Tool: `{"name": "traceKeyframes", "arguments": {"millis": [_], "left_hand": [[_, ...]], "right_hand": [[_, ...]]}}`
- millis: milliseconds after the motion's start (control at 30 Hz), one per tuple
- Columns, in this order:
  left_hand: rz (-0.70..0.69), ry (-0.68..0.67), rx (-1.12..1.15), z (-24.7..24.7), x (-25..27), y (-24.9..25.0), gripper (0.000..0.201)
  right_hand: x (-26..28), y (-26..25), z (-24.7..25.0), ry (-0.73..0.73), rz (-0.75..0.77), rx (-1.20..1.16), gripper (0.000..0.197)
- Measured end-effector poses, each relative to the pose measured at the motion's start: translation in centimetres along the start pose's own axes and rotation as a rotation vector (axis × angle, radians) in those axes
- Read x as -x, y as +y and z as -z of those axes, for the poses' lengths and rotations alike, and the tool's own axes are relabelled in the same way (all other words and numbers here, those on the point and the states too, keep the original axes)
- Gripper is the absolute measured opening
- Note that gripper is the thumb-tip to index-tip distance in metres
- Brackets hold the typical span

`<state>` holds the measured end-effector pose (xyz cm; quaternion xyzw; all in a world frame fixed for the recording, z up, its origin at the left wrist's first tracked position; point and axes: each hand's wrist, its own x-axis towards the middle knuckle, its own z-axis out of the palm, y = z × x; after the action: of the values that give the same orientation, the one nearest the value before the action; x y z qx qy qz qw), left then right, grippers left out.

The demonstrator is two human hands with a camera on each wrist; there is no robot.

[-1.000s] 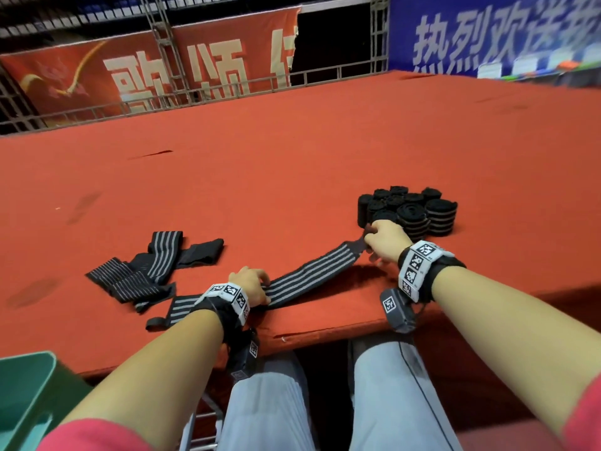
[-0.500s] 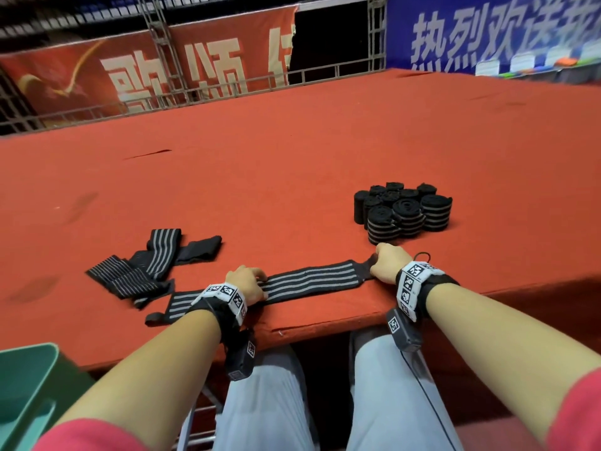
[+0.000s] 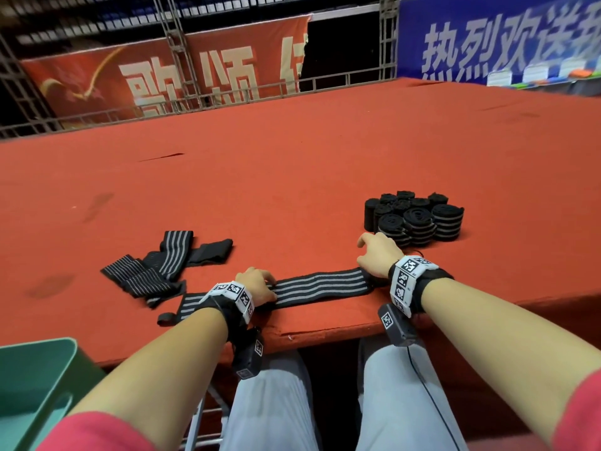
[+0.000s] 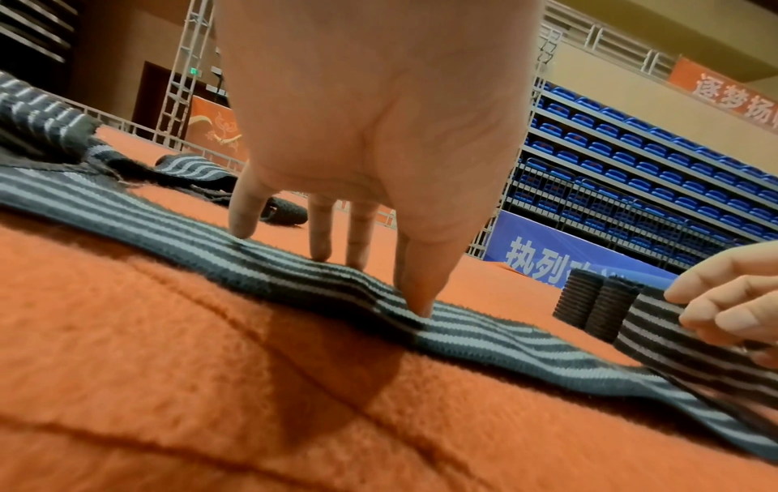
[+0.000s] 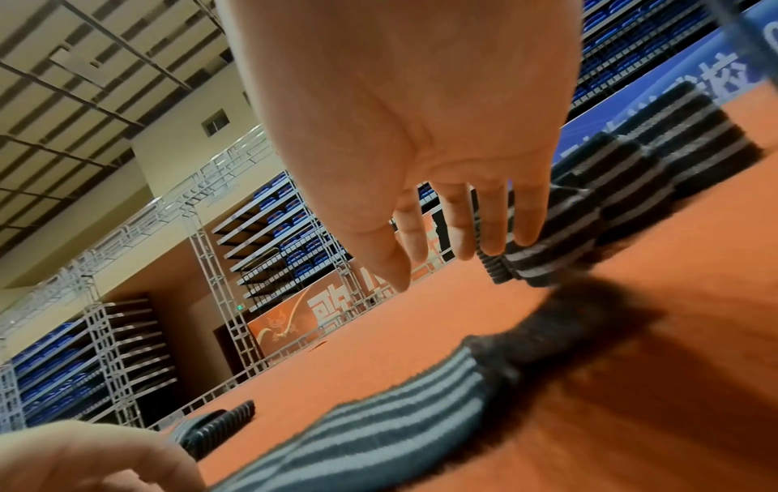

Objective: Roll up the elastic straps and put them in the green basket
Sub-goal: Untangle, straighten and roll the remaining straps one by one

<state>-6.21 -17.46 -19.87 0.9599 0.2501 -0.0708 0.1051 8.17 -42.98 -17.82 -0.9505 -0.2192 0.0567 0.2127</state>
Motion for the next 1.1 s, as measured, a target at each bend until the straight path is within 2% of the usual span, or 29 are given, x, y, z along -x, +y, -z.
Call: {"name": "traceKeyframes", "arguments": {"millis": [200, 467, 733, 933, 1100], "left_hand": [[0.015, 0.07, 0.074, 1.6, -0.2, -2.0, 0.042], [0.117, 0.13, 0.14, 4.7, -1.5, -7.0, 0.044], [0.391, 0.154, 0.097, 6.3, -3.5, -14.2, 0.042], [0.44, 0.121, 0.099, 7.3, -4.9, -18.5, 0.041], [0.478, 0.049, 0.086, 7.1, -5.7, -20.2, 0.039]], "right_hand": [[-1.3, -5.2, 0.3, 0.004, 0.117, -0.065, 0.038], [-4.3, -13.6, -2.3, -0.067, 0.246, -0.143, 0.033], [-7.2, -20.9, -6.9, -0.188, 0.341, -0.184, 0.03], [-8.8, -26.1, -9.6, -0.297, 0.439, -0.208, 0.03], [-9.6, -29.6, -12.1, -0.409, 0.496, -0.261, 0.033]]}}
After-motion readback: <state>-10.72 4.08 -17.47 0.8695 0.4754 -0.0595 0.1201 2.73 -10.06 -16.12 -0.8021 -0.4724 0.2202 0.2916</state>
